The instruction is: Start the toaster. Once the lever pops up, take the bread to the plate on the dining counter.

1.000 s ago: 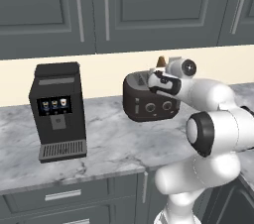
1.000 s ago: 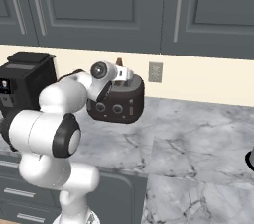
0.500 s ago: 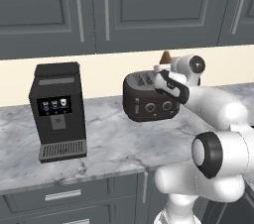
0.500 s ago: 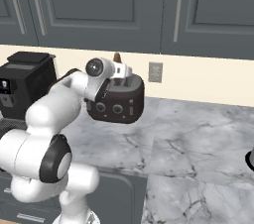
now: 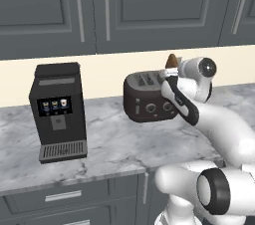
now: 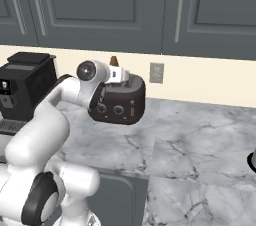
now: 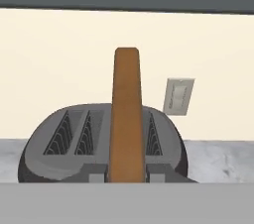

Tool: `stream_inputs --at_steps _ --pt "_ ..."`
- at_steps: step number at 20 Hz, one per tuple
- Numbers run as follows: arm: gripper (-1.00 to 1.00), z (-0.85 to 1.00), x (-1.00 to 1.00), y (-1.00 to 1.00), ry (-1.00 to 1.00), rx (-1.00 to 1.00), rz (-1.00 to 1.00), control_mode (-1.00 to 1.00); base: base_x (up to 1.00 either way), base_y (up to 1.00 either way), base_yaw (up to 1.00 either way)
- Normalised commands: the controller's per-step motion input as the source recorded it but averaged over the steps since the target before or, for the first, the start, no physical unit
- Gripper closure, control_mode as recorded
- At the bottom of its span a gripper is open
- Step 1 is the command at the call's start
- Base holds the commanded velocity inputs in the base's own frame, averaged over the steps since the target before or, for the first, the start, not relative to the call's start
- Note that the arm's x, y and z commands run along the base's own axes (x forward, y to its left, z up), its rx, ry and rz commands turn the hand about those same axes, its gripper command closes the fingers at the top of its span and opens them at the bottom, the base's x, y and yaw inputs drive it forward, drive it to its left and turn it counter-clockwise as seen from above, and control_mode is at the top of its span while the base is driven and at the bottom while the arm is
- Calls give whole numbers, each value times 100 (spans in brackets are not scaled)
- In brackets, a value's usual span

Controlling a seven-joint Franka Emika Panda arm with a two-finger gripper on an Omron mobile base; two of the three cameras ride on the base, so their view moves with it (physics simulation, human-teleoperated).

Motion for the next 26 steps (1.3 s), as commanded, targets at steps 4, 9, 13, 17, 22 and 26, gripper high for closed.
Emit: stream_inputs --at_steps 4,9,13,17,22,26 --pt "100 0 -72 0 6 0 0 -100 0 0 0" --pt "100 6 -83 0 11 0 0 -100 0 0 0" --pt "100 9 -92 0 18 0 0 -100 0 0 0" --pt "100 5 -96 0 17 0 0 -100 0 0 0" --pt "100 1 -93 2 14 0 0 -100 0 0 0" --pt "100 9 -62 4 11 0 0 -100 0 0 0"
